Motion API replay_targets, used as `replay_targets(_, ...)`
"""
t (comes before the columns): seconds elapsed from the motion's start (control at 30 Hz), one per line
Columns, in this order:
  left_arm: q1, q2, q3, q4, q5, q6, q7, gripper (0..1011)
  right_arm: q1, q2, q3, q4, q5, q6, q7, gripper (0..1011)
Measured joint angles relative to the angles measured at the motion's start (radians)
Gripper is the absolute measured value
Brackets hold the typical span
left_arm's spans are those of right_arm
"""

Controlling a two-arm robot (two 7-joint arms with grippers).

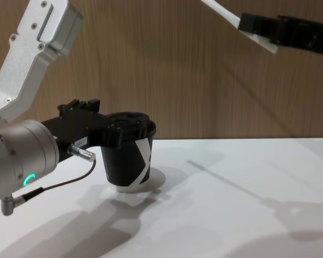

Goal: Pick up the straw with one hand, pass it to the other hand, and insert it into the cup.

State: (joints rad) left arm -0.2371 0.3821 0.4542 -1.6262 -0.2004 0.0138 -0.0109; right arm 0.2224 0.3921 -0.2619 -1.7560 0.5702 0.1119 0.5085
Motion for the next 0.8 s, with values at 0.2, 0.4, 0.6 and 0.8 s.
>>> replay_targets(0.2, 0.000, 0.000, 0.000, 0.000, 0.000, 0.000, 0.000, 1003, 0.006, 0.000, -0.011, -0.016, 0.016, 0.003, 0.012, 1)
replay_targets(0.4, 0.000, 0.000, 0.000, 0.000, 0.000, 0.000, 0.000, 1003, 0.014, -0.002, -0.024, -0.028, 0.029, 0.007, 0.020, 1)
replay_targets(0.6, 0.000, 0.000, 0.000, 0.000, 0.000, 0.000, 0.000, 1003, 0.024, -0.007, -0.041, -0.041, 0.041, 0.011, 0.028, 1)
replay_targets(0.8, 0.000, 0.000, 0.000, 0.000, 0.000, 0.000, 0.000, 1003, 0.032, -0.010, -0.053, -0.049, 0.049, 0.016, 0.029, 1)
